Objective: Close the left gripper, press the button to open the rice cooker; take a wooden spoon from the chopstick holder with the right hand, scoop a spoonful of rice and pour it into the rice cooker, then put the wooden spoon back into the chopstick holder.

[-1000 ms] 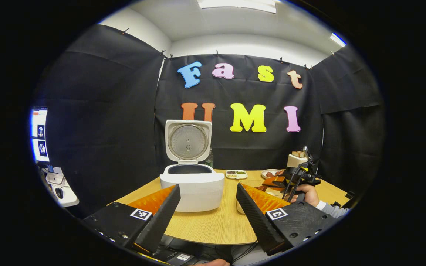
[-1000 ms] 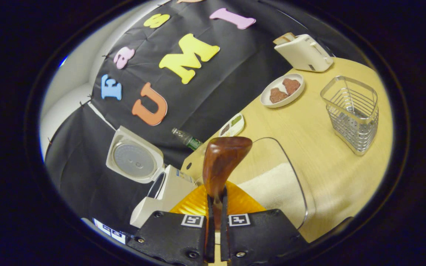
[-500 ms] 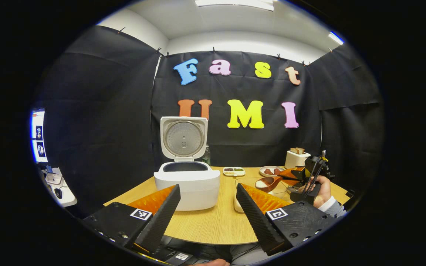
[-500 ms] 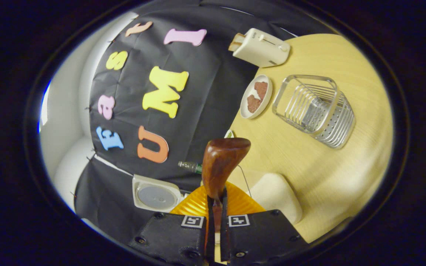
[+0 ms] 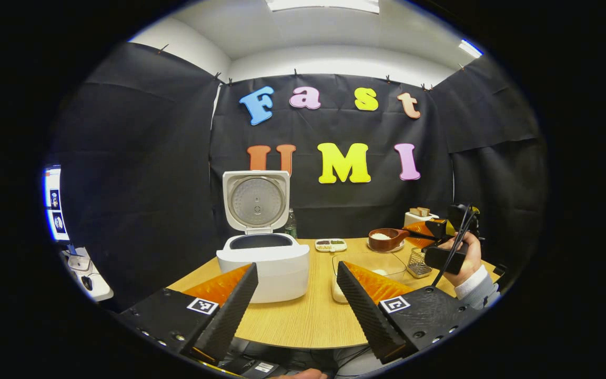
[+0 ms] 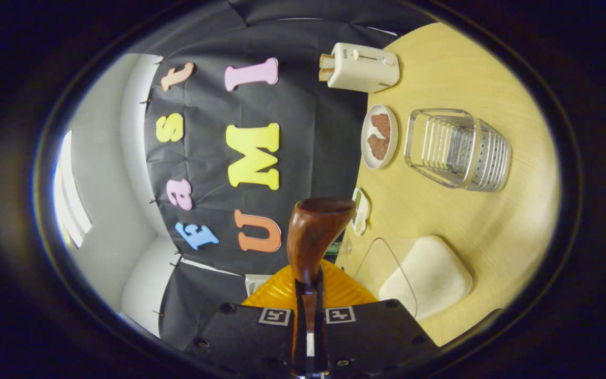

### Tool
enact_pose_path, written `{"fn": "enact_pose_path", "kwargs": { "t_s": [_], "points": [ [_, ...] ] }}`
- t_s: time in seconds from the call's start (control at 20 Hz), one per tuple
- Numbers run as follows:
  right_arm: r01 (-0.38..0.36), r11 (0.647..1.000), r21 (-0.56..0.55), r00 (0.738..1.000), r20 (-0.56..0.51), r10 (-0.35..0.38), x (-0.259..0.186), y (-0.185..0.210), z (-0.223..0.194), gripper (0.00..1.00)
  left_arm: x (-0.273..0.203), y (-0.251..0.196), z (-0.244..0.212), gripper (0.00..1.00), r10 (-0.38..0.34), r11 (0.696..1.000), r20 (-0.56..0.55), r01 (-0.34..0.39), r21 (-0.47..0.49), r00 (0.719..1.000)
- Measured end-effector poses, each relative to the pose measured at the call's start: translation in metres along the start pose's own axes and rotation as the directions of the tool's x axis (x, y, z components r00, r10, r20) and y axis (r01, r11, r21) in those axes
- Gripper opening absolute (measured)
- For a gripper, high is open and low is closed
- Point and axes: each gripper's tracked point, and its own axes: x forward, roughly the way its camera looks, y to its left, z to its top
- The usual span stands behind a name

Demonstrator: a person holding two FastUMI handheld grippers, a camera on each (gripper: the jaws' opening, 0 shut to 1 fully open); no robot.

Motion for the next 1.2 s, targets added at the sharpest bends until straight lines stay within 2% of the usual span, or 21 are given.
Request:
{"fn": "enact_pose_path", "kwargs": {
  "t_s": [0.2,0.4,0.55,0.7,0.8,0.9,1.1,1.2],
  "points": [
    [0.004,0.997,-0.077,0.999,-0.037,-0.007,0.02,0.027,-0.029,0.1,-0.009,0.028,-0.004,0.96,0.019,0.999,-0.002,-0.019,-0.025,1.0],
    [0.001,0.985,-0.175,0.996,-0.088,-0.016,0.06,0.056,-0.075,0.1,-0.021,0.061,-0.007,0.96,0.054,0.998,0.01,-0.054,-0.039,0.998],
    [0.012,0.961,-0.275,0.99,-0.129,-0.049,0.097,0.073,-0.112,0.1,-0.031,0.079,-0.01,0.97,0.072,0.996,0.012,-0.071,-0.059,0.997],
    [0.015,0.917,-0.398,0.985,-0.149,-0.081,0.13,0.087,-0.149,0.11,-0.036,0.087,-0.013,0.94,0.071,0.995,0.014,-0.07,-0.074,0.997],
    [0.019,0.873,-0.488,0.983,-0.151,-0.106,0.15,0.094,-0.175,0.11,-0.04,0.093,-0.014,0.94,0.077,0.994,0.015,-0.076,-0.075,0.997],
    [0.021,0.813,-0.582,0.981,-0.146,-0.13,0.169,0.097,-0.198,0.11,-0.043,0.097,-0.016,0.94,0.077,0.994,0.015,-0.076,-0.074,0.997],
    [0.031,0.639,-0.769,0.978,-0.109,-0.178,0.201,0.094,-0.236,0.11,-0.049,0.1,-0.02,0.94,0.073,0.995,0.016,-0.072,-0.074,0.997],
    [0.02,0.533,-0.846,0.976,-0.099,-0.193,0.215,0.091,-0.254,0.11,-0.05,0.1,-0.02,0.94,0.069,0.995,0.019,-0.067,-0.078,0.997]
  ]
}}
